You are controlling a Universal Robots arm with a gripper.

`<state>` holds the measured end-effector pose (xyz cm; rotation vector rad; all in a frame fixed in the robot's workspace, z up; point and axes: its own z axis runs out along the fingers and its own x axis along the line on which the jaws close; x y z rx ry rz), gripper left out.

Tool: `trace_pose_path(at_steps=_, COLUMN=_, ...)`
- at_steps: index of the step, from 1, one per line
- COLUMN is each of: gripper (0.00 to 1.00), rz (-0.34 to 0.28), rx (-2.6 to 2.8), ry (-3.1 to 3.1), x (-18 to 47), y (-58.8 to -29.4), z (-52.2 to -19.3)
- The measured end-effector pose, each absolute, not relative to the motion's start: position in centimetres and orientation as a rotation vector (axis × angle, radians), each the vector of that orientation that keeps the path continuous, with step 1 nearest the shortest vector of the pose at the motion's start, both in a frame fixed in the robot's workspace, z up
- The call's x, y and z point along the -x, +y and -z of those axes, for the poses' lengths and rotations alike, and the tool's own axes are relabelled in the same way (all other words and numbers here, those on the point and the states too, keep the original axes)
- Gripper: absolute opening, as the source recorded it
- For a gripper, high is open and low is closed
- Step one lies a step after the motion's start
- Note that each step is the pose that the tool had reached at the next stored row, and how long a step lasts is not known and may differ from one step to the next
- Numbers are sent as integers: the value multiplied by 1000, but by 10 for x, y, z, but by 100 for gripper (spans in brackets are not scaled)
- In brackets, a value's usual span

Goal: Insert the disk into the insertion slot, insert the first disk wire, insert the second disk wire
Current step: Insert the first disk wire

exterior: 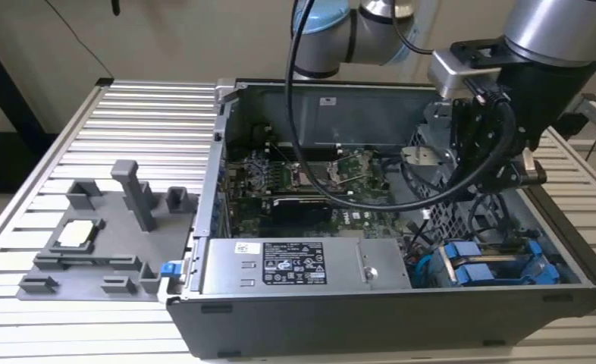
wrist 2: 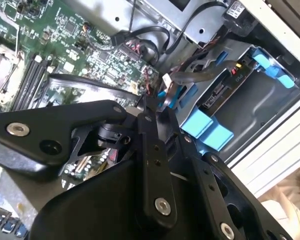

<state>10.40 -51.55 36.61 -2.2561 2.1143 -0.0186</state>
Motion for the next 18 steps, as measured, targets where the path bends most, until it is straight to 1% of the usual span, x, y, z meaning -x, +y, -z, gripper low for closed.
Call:
trace_pose_path(at_steps=8, gripper=27, rz=104, rx=2220, ry=2073, x=-89, y=-515, z=-362)
trace_pose_path(at_steps=18, gripper=27, rz=111, rx=2217, ry=2070, x=-85, y=-515, z=-361)
